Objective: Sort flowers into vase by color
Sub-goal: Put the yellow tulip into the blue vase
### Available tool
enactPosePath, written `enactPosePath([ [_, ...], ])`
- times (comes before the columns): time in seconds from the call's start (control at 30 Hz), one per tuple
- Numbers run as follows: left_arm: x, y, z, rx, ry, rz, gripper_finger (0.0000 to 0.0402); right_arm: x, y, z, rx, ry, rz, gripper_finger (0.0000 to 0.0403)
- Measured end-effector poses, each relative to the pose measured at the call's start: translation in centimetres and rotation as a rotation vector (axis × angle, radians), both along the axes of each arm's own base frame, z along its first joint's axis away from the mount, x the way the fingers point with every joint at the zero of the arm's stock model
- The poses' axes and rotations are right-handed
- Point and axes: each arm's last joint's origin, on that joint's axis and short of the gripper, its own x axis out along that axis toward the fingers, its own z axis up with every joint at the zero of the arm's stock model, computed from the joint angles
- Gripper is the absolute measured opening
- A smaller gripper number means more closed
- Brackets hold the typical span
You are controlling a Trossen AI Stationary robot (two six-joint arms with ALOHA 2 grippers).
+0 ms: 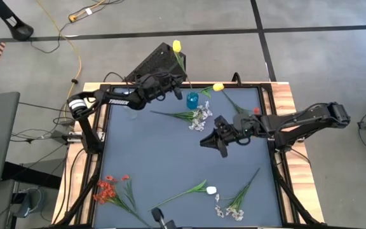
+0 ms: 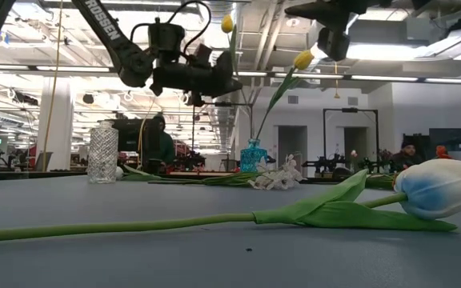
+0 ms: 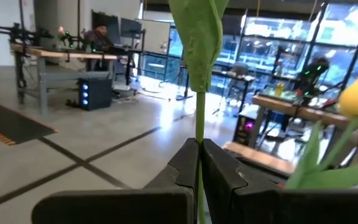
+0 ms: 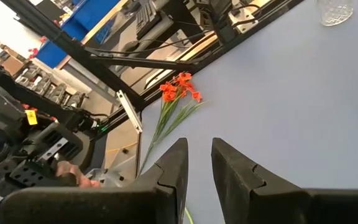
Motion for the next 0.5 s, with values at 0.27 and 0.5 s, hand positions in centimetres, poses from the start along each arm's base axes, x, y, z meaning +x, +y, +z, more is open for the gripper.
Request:
enactPosePath([
  [0.27, -0.19, 0.37, -0.47, -0.023, 0.042, 0.008, 0.0000, -0.04, 0.23, -0.04, -0.008, 0.003, -0.015, 0.0100],
  [0.5, 0.32, -0.39, -0.90, -0.031, 0.090, -0.029, 0.0000, -0.03, 0.21, -0.04, -0.007, 0.004, -0.018, 0.0100],
])
